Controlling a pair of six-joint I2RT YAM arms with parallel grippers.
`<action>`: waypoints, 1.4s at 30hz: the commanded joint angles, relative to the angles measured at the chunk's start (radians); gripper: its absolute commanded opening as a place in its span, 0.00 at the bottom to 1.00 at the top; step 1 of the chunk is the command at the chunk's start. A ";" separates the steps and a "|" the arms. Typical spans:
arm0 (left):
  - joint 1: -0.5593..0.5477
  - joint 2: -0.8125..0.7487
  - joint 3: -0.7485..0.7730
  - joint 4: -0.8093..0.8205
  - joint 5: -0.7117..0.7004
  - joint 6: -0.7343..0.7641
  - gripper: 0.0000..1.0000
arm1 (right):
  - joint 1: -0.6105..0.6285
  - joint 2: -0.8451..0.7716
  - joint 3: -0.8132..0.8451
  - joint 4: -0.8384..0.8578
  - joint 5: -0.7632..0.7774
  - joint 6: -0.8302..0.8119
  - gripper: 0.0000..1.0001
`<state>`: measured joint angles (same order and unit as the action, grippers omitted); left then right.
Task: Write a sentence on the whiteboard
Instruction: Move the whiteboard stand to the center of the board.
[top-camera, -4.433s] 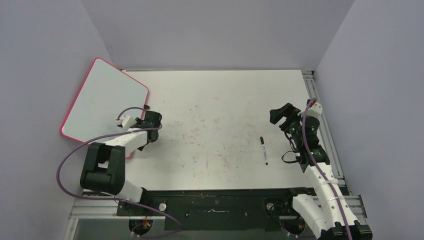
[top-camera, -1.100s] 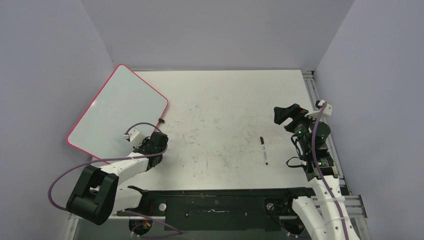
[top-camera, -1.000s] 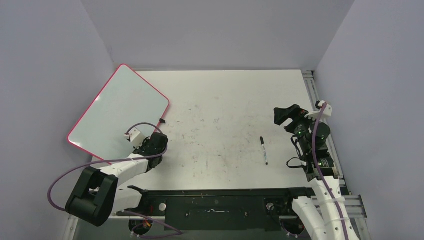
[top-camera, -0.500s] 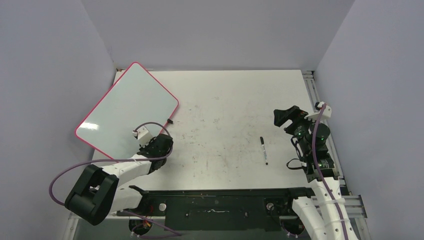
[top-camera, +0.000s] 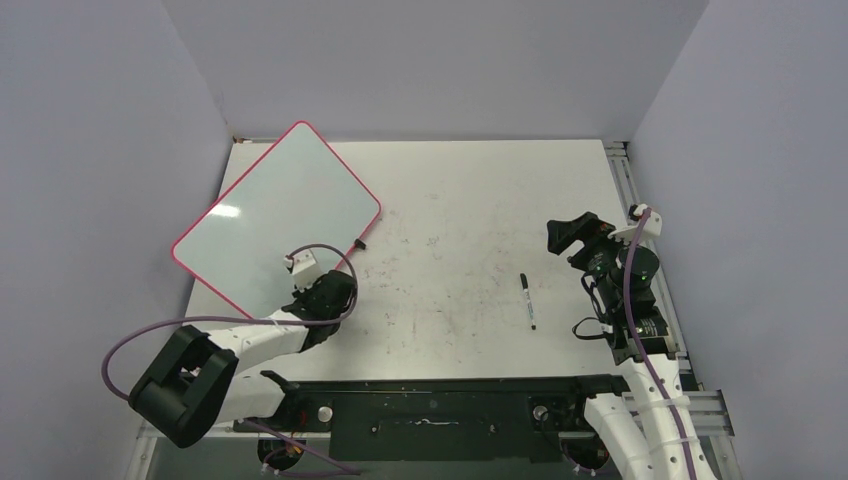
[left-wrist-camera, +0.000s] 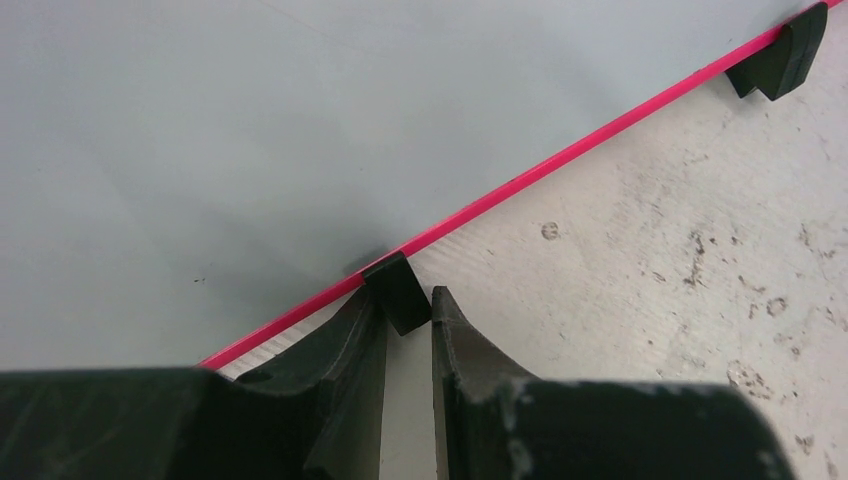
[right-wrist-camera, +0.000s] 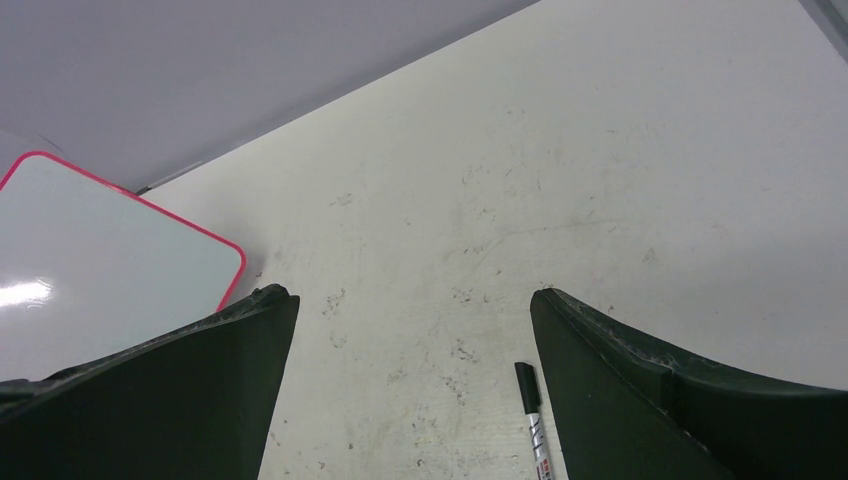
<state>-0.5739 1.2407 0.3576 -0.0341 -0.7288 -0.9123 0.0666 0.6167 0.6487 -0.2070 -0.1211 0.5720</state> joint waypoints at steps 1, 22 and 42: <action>-0.063 0.016 0.005 0.076 0.177 0.037 0.00 | -0.001 -0.017 -0.007 0.018 -0.008 -0.006 0.90; -0.278 0.148 0.053 0.129 0.162 0.096 0.00 | -0.001 -0.018 -0.015 0.013 -0.007 0.000 0.90; -0.459 0.340 0.246 -0.021 0.120 -0.063 0.00 | 0.001 -0.017 -0.024 0.006 -0.006 0.001 0.90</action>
<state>-0.9958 1.5463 0.5922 -0.0303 -0.8120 -0.9356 0.0666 0.6056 0.6373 -0.2260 -0.1211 0.5728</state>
